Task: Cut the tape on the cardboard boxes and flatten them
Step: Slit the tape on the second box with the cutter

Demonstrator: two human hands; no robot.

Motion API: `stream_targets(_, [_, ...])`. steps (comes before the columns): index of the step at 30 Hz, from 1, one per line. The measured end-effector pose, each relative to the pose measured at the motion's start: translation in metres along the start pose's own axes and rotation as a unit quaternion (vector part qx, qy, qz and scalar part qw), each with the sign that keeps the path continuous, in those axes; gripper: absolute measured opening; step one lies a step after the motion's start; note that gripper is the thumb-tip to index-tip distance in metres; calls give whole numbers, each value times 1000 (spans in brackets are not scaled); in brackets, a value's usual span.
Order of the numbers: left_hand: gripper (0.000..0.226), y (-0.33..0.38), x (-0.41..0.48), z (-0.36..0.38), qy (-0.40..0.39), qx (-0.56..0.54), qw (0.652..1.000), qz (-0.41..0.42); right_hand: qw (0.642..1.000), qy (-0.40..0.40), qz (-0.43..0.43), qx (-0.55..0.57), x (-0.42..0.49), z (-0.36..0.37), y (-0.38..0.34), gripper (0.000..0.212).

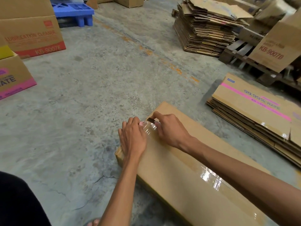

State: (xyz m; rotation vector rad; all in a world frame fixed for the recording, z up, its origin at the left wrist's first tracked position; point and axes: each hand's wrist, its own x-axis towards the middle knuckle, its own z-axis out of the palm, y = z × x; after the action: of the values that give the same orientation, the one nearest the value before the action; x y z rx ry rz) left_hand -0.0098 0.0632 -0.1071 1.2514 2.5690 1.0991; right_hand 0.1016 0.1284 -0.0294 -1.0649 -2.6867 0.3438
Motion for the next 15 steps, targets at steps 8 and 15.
stream_targets(8, [17, -1, -1, 0, 23, -17, 1000, -10, 987, -79, -29, -135, 35, -4, -27, 23])
stream_targets(15, [20, -1, -3, -5, 22, -16, 999, -26, 973, -91, -63, -203, 24, -9, -31, 21])
